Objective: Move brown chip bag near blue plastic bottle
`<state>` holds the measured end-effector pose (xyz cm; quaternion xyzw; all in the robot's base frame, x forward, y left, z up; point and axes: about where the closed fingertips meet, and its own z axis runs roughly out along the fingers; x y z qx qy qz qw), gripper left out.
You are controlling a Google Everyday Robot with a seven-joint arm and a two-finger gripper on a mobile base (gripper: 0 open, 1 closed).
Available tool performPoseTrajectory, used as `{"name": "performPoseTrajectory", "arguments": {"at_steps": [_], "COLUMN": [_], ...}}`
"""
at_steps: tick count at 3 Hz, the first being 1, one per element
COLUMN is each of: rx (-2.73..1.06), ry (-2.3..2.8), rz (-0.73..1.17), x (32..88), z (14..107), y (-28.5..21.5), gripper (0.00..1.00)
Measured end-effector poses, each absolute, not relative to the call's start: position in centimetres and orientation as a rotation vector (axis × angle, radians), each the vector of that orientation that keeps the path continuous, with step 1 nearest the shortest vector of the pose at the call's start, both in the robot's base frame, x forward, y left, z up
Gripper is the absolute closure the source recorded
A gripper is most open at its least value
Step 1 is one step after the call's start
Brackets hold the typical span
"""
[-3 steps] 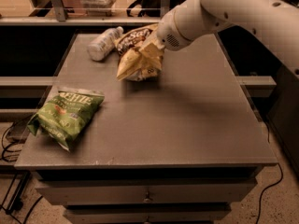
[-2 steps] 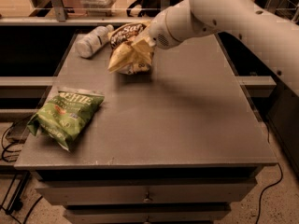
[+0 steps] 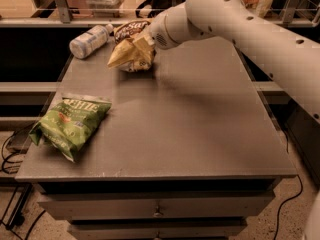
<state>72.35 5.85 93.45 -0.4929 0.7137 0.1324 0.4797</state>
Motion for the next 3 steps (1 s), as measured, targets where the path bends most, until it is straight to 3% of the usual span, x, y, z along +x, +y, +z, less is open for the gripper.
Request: {"name": "performPoseTrajectory", "arguments": {"at_steps": [2,3], "rx": [-1.174,-1.177], "ry": [1.748,1.748], "rz": [0.352,0.355], "x": [73.69,73.67], "z": [92.82,92.72], "y": [7.31,7.51], "gripper": [0.12,0.0]}}
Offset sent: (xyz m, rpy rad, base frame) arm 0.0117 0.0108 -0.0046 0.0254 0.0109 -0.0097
